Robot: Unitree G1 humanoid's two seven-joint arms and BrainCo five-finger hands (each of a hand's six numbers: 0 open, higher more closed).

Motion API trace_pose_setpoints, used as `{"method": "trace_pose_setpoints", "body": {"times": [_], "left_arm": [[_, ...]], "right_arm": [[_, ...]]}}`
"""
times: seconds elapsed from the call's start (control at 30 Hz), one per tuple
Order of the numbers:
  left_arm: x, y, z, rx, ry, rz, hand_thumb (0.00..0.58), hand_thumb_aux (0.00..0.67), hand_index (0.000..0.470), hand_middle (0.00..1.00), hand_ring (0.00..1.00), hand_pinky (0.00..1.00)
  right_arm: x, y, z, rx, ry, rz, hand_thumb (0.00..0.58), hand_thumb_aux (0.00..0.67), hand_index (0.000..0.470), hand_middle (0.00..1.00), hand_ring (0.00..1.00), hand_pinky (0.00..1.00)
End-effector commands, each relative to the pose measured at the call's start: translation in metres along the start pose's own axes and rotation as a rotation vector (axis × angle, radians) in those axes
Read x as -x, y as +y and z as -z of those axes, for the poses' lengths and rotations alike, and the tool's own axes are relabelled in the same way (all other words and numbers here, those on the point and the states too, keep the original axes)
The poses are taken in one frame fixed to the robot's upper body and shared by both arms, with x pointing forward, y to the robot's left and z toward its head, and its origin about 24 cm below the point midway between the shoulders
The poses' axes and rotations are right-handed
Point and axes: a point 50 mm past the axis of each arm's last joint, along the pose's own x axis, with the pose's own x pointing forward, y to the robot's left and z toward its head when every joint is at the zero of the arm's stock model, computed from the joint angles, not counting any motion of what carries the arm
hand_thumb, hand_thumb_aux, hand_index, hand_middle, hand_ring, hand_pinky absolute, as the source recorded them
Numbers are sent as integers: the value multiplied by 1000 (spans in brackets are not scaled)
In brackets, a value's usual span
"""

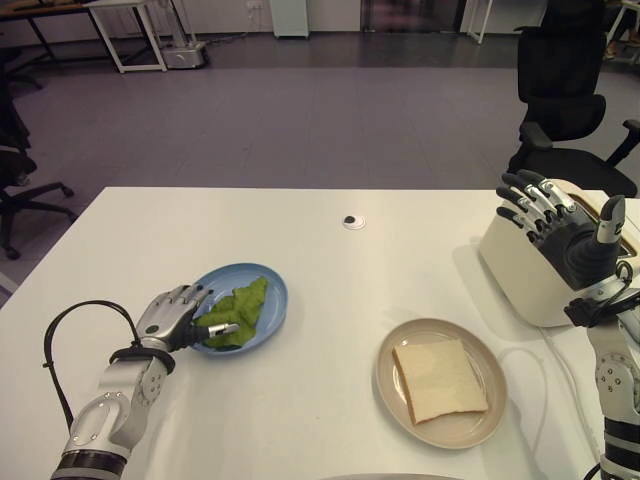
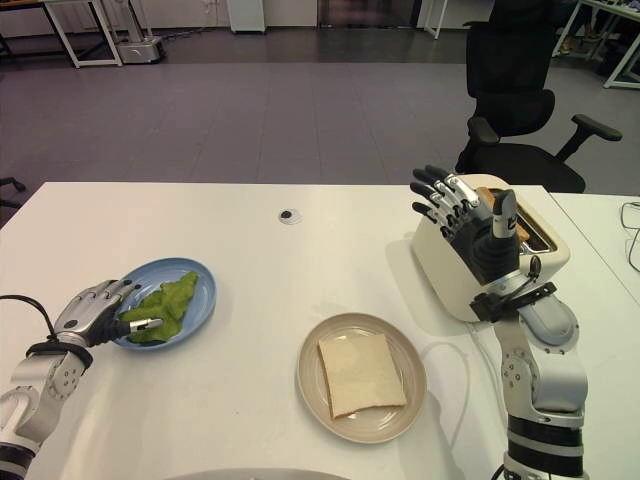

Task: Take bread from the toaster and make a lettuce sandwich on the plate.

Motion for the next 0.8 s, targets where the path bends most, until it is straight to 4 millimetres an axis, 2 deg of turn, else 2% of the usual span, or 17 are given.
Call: {"method": "trace_pose_setpoints", "body": {"times": [0.03, 0.07, 0.13, 0.37, 0.47, 0.53, 0.63, 0.7, 0.8], "left_arm": [[2, -13, -6, -15, -17, 71, 572, 594, 417, 0, 0, 0], [2, -14, -7, -13, -23, 71, 580, 670, 470, 0, 0, 0], [1, -14, -9, -10, -34, 63, 580, 670, 470, 0, 0, 0], [0, 2, -18, -8, -70, -28, 580, 670, 470, 0, 0, 0], [1, 13, -22, 0, -91, -70, 580, 670, 470, 0, 0, 0], [2, 25, -29, 77, -134, -101, 580, 670, 470, 0, 0, 0], [6, 58, -62, 214, -304, -177, 580, 670, 470, 0, 0, 0], [8, 79, -99, 266, -476, -202, 580, 670, 470, 0, 0, 0], [7, 96, -148, 274, -684, -196, 580, 670, 470, 0, 0, 0]], "right_arm": [[-1, -2, -3, -12, -11, 10, 0, 0, 0, 0, 0, 0], [-1, -2, -3, -11, -11, 10, 0, 0, 0, 0, 0, 0], [-1, -2, -3, -7, -8, 12, 0, 0, 0, 0, 0, 0], [-1, -4, -1, -9, 2, 20, 0, 0, 0, 0, 0, 0], [-1, -4, 0, -12, 4, 24, 0, 0, 0, 0, 0, 0], [-1, -4, 1, -13, 5, 25, 0, 0, 0, 0, 0, 0], [-1, -6, 1, -13, 5, 31, 0, 0, 0, 0, 0, 0], [-1, -7, 1, -14, 4, 35, 0, 0, 0, 0, 0, 0], [-1, -7, 1, -13, 2, 38, 0, 0, 0, 0, 0, 0]]}}
